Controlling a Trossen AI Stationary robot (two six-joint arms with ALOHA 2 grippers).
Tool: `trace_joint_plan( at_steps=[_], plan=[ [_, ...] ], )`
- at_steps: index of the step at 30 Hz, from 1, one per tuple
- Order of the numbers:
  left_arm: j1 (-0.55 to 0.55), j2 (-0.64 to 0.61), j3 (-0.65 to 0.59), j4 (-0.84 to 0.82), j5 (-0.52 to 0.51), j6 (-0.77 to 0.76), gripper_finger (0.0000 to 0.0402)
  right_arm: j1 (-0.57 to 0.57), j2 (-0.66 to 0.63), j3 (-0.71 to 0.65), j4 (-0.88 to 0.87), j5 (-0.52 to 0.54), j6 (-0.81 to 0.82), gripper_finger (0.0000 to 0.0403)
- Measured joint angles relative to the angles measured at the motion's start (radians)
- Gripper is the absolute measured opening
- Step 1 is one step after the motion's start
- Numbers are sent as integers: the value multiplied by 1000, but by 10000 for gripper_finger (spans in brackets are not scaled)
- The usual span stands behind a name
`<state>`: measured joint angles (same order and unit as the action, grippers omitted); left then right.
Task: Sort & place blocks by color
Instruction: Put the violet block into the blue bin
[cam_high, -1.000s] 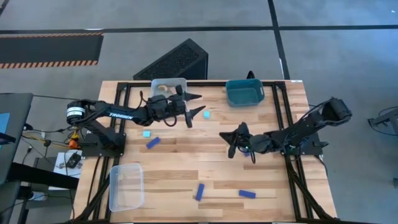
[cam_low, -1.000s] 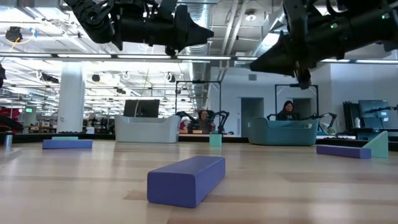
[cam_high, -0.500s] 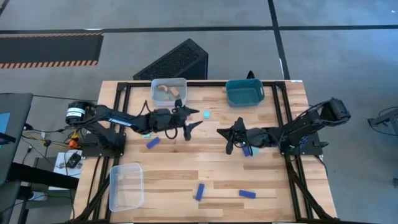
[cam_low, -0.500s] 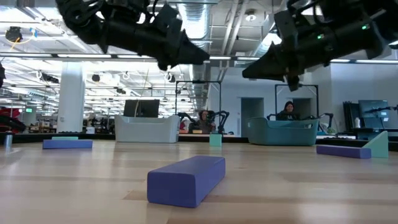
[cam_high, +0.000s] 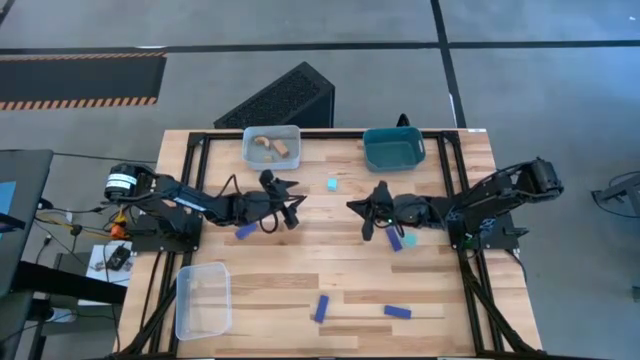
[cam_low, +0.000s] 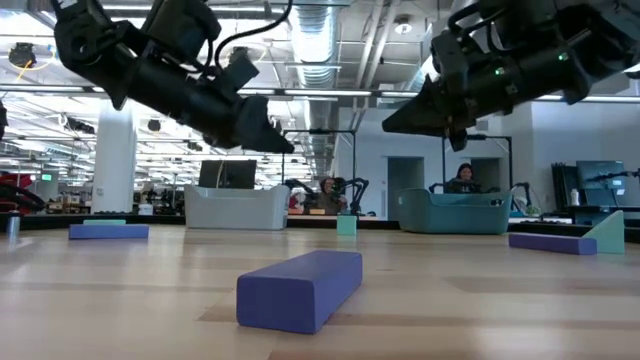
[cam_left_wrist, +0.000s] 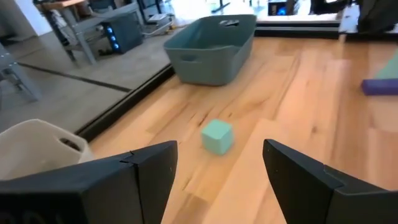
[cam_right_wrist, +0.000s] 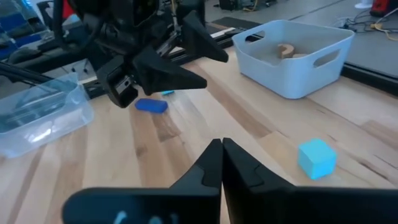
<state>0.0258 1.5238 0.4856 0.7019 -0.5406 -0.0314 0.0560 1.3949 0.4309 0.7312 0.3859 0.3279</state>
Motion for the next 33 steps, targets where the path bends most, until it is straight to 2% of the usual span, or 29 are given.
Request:
trace_joint_plan(
  at_steps=[6,12,14,19,33],
  plan=[
    [49,0,-7,15,9,27,228,-27,0,0,-41,1,0,20],
    [101,0,-7,45,147,-8,228,-54,0,0,-65,2,-6,23],
    [103,0,-7,39,160,-7,228,-62,0,0,-74,3,-6,21],
    [124,0,-7,-22,161,-7,228,-69,0,0,-109,6,1,20],
    [152,0,-7,-35,161,-30,228,-72,0,0,-151,5,38,21]
  ],
)
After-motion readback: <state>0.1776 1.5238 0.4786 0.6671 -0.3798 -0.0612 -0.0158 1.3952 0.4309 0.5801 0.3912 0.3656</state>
